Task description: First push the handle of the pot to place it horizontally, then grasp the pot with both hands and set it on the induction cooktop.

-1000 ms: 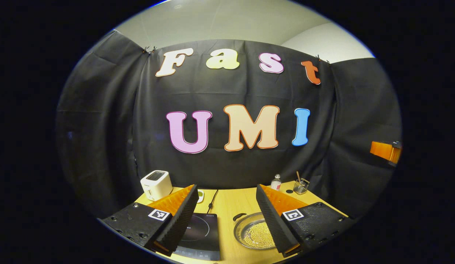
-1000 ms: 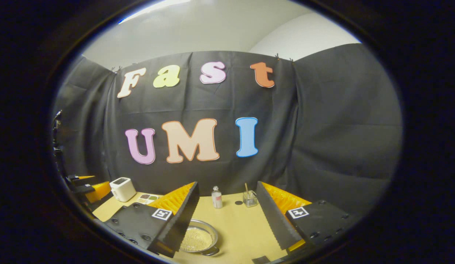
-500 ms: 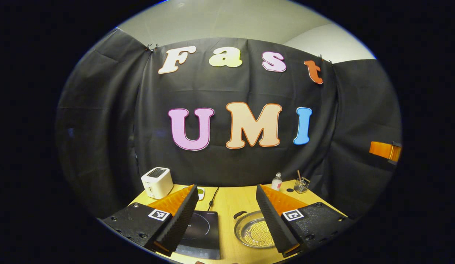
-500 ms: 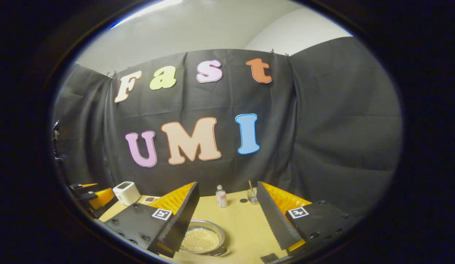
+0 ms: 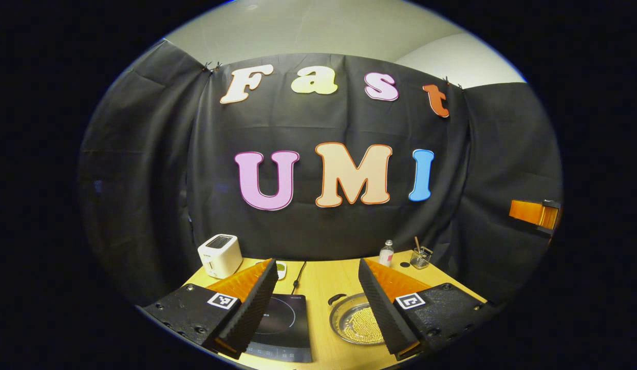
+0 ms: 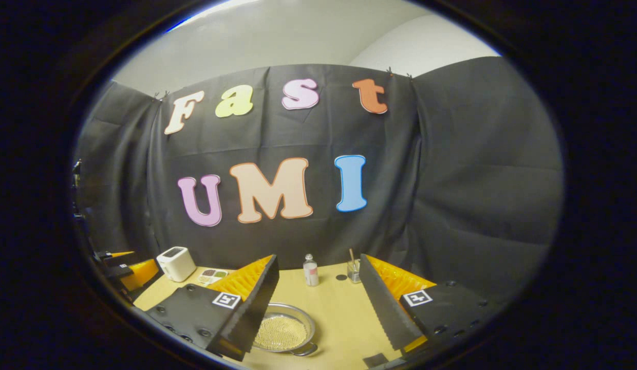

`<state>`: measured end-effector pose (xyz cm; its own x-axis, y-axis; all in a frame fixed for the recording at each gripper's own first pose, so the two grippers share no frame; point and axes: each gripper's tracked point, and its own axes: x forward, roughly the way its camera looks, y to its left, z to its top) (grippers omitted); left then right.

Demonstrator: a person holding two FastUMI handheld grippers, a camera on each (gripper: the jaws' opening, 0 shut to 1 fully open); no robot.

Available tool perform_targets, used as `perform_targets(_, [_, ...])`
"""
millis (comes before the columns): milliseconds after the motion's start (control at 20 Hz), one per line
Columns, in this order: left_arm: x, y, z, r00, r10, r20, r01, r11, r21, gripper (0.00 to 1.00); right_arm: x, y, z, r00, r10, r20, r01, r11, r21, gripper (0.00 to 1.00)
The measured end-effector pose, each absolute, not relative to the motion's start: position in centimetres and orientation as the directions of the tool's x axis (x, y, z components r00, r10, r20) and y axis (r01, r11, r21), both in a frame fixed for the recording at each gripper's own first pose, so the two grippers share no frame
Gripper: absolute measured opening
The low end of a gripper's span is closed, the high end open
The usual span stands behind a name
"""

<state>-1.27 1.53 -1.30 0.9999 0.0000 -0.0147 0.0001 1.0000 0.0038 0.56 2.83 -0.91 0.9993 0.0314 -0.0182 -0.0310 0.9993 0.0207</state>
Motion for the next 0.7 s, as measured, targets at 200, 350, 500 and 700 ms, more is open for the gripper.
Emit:
perform_targets(200, [-2.1,3.0,-1.7,1.0,0.029,-0.011,-0.029,1.0,0.008,0.96,0.8,3.8,-1.3,0.998,0.06,-0.027,-0.059,0.997,0.042,0.93])
perform_targets(350, [-2.5,4.4,-1.9,0.998,0.063,-0.014,-0.063,0.998,0.022,0.96,1.1,4.6,-1.7,0.996,0.076,-0.04,-0.075,0.997,0.037,0.93])
perform_targets(500, [-2.7,5.5,-1.9,0.996,0.092,-0.01,-0.091,0.996,0.016,0.96,1.4,5.4,-1.9,0.993,0.102,-0.051,-0.1,0.994,0.037,0.86])
perform_targets(700, [-2.9,6.4,-2.1,0.993,0.118,-0.012,-0.118,0.993,0.01,0.96,2.1,6.3,-2.3,0.99,0.123,-0.067,-0.119,0.991,0.057,0.51])
